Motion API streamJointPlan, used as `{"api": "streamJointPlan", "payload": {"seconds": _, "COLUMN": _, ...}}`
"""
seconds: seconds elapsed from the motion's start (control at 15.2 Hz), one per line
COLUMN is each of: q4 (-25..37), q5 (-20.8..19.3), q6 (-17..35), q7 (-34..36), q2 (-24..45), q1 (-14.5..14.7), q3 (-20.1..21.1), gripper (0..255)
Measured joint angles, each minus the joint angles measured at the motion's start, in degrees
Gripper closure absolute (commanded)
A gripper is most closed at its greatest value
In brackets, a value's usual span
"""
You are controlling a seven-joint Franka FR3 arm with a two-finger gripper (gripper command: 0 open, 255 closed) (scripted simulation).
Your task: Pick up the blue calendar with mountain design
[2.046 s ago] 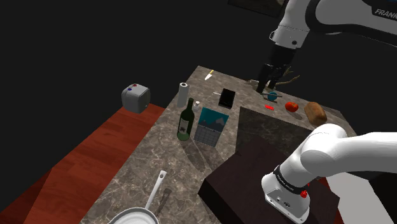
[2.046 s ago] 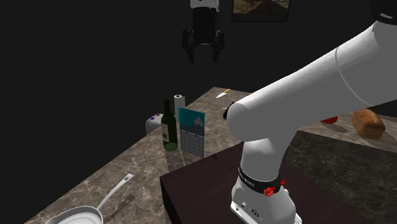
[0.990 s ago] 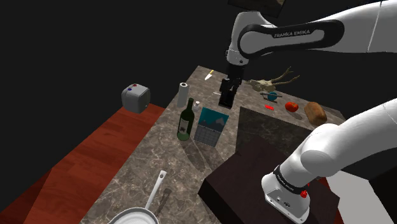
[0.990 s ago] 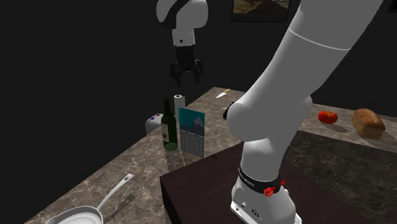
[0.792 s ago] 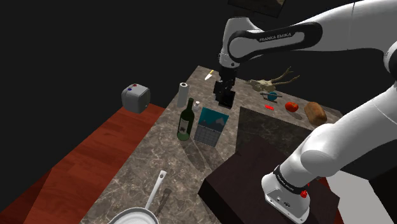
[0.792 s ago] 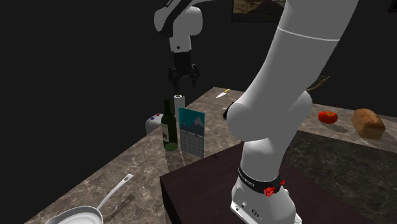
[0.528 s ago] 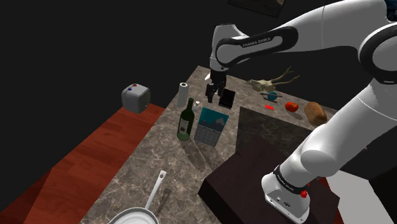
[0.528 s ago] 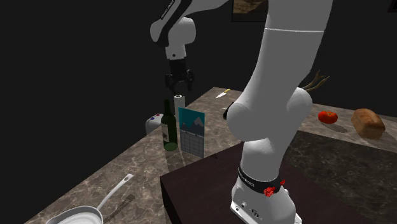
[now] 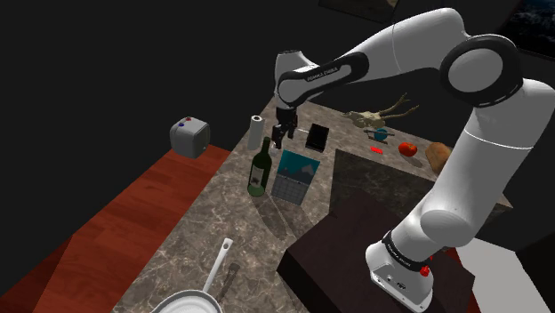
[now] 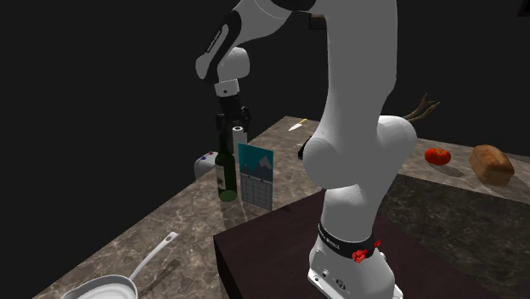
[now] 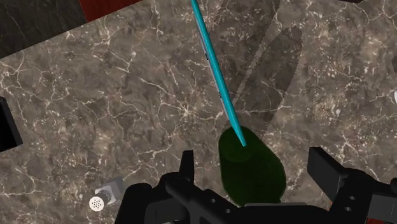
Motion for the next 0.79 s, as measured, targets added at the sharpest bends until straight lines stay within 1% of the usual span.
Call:
{"api": "streamJointPlan", "payload": {"seconds": 0.4, "q4": -0.7, "q5": -0.5, "q6": 3.7, "q7": 0.4, "q2": 3.0, "q1": 0.1, "q3": -0.1, "gripper": 0}}
{"api": "streamJointPlan", "payload": {"seconds": 0.46, "q4": -0.7, "q5": -0.5, "q6": 3.8, "q7": 0.4, "q2": 3.2, "q1": 0.1, "q3": -0.1, "gripper": 255}}
{"api": "streamJointPlan", "payload": {"seconds": 0.79, "q4": -0.7, "q5": -0.5, "q6": 4.0, "q7": 0.4, "q2": 3.3, "q1": 0.1, "q3": -0.1, "gripper": 255}}
